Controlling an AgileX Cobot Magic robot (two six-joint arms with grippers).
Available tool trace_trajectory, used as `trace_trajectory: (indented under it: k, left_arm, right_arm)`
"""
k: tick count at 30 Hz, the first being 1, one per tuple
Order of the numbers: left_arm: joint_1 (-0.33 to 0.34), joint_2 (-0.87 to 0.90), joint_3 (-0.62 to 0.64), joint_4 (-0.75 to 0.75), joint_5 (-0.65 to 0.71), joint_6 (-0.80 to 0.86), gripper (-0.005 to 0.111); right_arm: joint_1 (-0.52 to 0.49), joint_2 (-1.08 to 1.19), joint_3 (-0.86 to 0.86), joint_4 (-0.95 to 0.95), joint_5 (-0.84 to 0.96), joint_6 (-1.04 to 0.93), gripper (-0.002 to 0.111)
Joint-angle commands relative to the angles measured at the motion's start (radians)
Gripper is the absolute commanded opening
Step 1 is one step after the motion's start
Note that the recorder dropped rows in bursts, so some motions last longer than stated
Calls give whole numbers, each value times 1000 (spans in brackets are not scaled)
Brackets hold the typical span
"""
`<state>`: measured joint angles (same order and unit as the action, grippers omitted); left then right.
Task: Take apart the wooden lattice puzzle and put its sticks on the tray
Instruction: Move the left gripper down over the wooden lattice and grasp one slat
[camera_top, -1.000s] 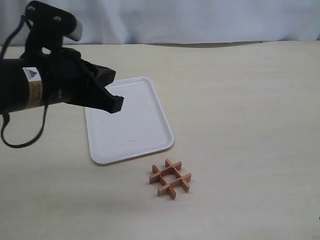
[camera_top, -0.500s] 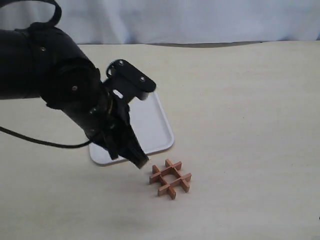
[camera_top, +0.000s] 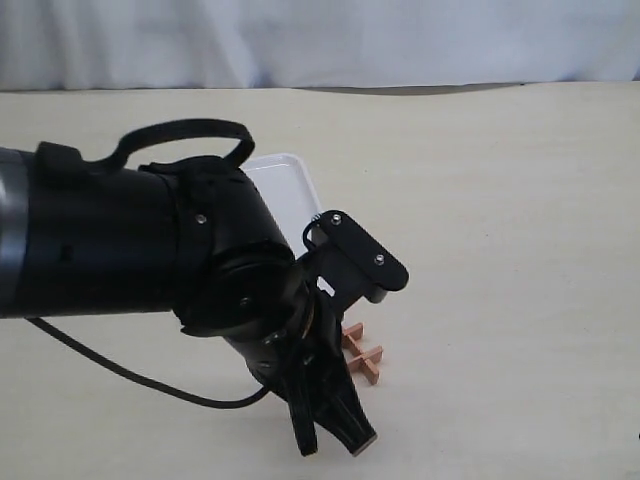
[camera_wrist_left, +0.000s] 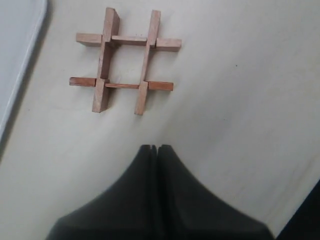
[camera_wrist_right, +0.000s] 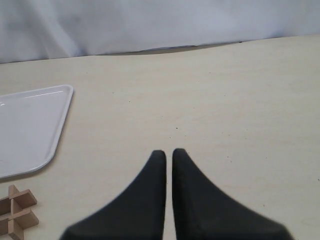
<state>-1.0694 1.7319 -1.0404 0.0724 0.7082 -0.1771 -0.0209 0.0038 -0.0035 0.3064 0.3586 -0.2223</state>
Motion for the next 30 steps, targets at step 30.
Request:
trace_trajectory:
  k: [30]
  left_arm:
    - [7,203,-10,71,-169,54,46]
  right_arm:
    - [-4,8,4,-1,-13,1,5]
